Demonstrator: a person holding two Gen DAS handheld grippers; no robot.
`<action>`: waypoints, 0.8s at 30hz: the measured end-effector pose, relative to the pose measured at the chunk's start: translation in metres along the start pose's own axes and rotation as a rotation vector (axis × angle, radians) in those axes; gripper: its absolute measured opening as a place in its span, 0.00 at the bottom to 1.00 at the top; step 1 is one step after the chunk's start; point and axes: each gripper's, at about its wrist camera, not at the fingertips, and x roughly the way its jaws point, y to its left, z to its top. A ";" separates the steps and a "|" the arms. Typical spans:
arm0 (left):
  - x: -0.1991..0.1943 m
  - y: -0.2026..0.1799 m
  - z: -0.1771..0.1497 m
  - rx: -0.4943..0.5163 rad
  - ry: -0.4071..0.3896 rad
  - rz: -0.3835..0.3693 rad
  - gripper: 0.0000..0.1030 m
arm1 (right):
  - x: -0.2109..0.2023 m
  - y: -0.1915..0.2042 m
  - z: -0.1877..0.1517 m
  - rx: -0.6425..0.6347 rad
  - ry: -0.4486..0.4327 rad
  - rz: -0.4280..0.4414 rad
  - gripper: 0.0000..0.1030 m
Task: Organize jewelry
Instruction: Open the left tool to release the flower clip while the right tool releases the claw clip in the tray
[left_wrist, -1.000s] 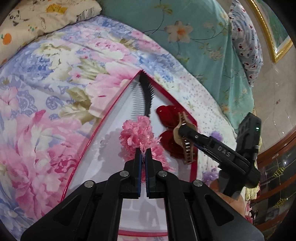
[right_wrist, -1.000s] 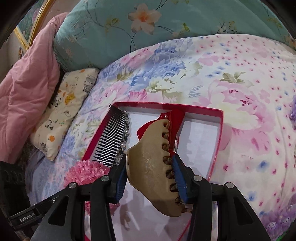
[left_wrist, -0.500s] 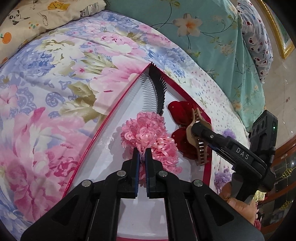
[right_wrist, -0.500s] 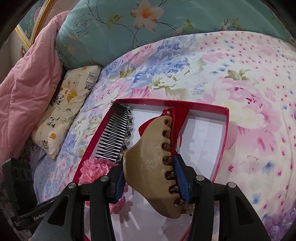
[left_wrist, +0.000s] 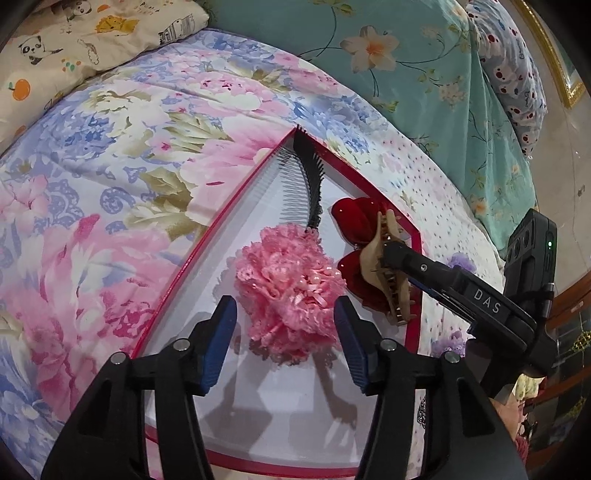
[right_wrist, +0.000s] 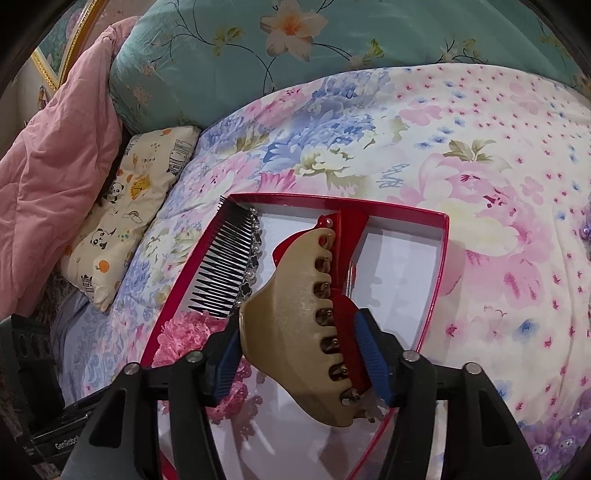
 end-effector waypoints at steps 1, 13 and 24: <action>-0.001 -0.001 -0.001 0.004 -0.001 0.002 0.52 | -0.001 0.001 0.000 -0.003 0.000 -0.002 0.61; -0.008 -0.010 -0.006 0.014 0.005 0.001 0.52 | -0.011 0.002 -0.001 -0.003 -0.006 0.015 0.64; -0.033 -0.031 -0.010 0.040 -0.038 -0.013 0.52 | -0.085 -0.012 -0.018 0.023 -0.078 0.083 0.66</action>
